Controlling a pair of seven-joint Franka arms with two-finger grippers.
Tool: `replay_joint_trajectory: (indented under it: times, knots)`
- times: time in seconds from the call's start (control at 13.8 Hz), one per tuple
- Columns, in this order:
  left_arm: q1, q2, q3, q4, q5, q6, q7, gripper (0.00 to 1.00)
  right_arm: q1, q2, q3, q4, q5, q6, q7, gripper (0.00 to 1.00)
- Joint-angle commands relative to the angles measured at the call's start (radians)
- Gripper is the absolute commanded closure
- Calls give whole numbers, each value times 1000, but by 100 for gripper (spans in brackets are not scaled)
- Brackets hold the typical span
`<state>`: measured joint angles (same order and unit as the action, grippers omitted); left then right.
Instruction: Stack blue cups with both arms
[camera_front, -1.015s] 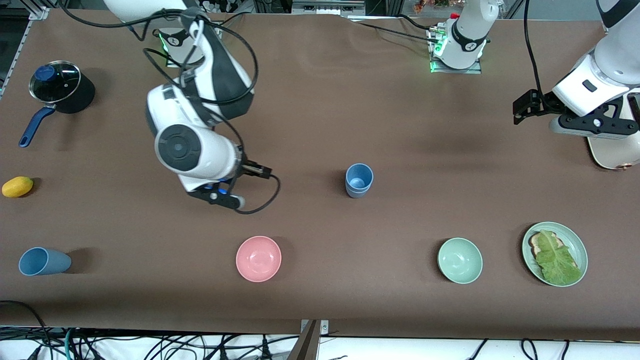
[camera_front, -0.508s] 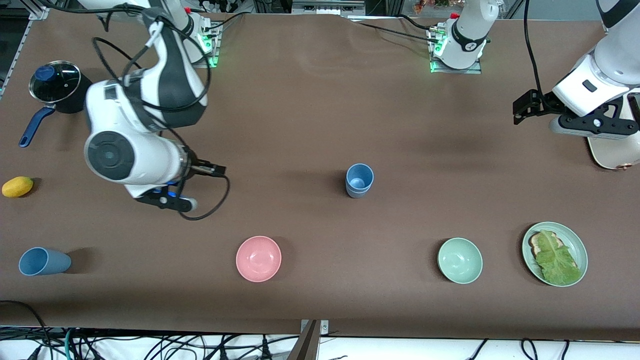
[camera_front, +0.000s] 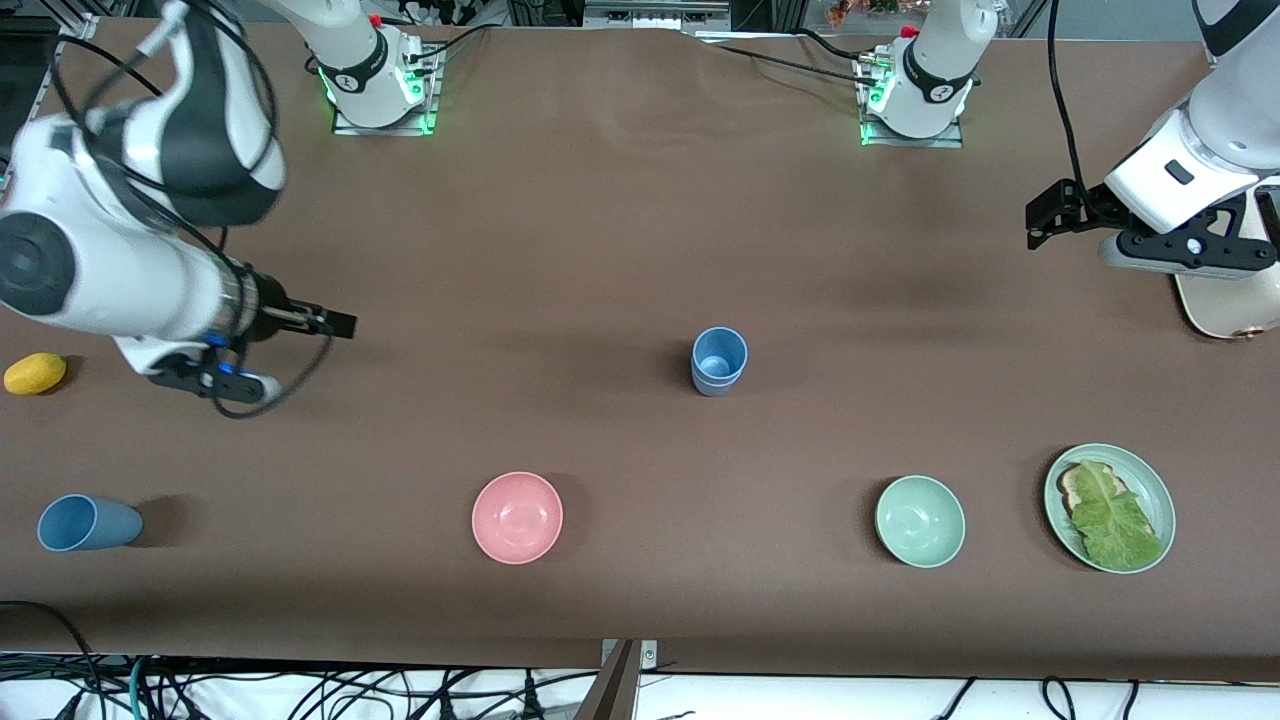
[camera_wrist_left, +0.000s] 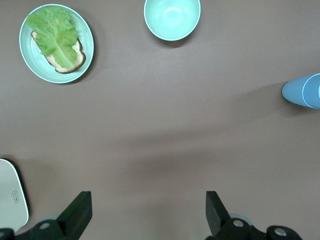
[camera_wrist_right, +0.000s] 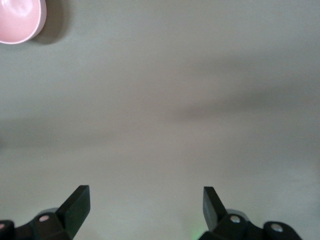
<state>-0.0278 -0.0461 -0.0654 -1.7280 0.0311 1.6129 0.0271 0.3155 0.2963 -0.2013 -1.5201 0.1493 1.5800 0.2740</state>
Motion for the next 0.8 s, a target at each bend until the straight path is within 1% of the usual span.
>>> replay_joint_trajectory:
  times: [0.0,0.15,0.22,0.36,0.44,0.58,0.65,0.73]
  knots:
    - [5,11,-2,22,4,-2,14,0,-114,-146,66,-152,-20,63,-164,0]
    - [5,11,-2,24,4,-2,14,0,-196,-207,112,-157,-30,58,-194,0]
    - [5,11,-2,22,4,-2,14,0,-200,-227,112,-161,-52,52,-191,0]
    - [3,11,-2,24,4,-2,14,0,-207,-276,117,-160,-141,-4,-191,0]
    - [5,11,-2,22,4,-4,14,0,-219,-305,120,-160,-155,-40,-191,0]
    - [5,11,-2,22,4,-2,13,0,-284,-344,176,-160,-155,-66,-191,0]
    - [5,11,-2,22,4,-2,14,0,-300,-345,195,-154,-160,-58,-194,0]
    - [5,11,-2,24,4,-2,13,0,-302,-345,197,-149,-160,-54,-194,0]
